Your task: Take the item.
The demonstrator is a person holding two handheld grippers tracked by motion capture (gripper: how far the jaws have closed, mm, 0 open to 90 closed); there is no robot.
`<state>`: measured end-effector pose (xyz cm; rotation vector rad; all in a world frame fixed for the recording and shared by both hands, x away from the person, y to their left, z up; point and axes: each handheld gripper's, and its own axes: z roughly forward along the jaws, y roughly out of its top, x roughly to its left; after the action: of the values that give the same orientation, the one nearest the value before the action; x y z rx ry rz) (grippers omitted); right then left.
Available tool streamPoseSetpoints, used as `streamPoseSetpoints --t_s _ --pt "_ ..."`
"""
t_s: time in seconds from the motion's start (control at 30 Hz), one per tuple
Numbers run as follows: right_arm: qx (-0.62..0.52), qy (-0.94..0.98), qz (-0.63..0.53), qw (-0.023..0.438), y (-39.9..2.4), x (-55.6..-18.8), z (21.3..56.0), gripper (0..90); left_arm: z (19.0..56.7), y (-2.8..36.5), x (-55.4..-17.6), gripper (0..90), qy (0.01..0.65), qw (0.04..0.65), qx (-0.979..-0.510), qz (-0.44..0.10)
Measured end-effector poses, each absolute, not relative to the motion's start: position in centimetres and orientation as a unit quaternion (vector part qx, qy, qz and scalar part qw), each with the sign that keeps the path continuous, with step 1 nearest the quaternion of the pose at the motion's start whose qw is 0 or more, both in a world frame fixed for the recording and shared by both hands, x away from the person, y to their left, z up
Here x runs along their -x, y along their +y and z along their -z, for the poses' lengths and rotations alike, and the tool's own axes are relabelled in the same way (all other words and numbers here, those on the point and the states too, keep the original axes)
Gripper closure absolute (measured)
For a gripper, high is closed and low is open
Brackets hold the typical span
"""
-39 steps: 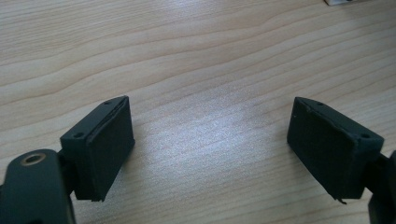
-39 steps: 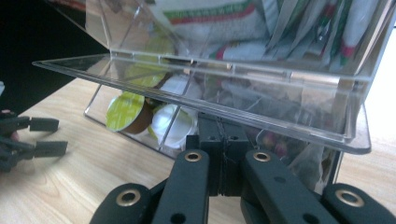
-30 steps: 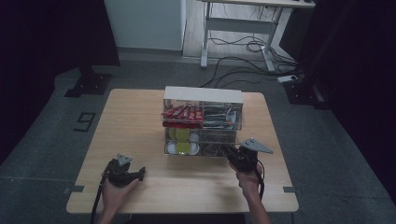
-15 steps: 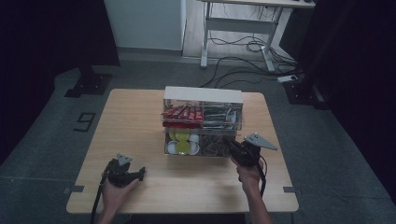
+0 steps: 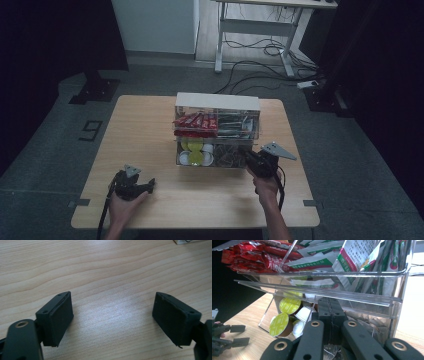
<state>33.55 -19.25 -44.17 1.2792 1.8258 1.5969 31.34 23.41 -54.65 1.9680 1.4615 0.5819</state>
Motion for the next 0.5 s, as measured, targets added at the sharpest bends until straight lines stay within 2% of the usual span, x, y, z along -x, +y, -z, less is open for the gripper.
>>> streamPoseSetpoints --t_s 0.17,0.5 --pt "-0.456 0.655 -0.569 0.199 -19.2 -33.6 44.3 89.5 54.0 23.0 -30.9 20.1 0.551 0.336 -0.733 -0.216" --pt "-0.458 0.657 -0.565 0.2 -19.2 -33.5 44.6 89.5 51.3 20.5 -29.6 27.8 0.513 0.387 -0.74 -0.197"
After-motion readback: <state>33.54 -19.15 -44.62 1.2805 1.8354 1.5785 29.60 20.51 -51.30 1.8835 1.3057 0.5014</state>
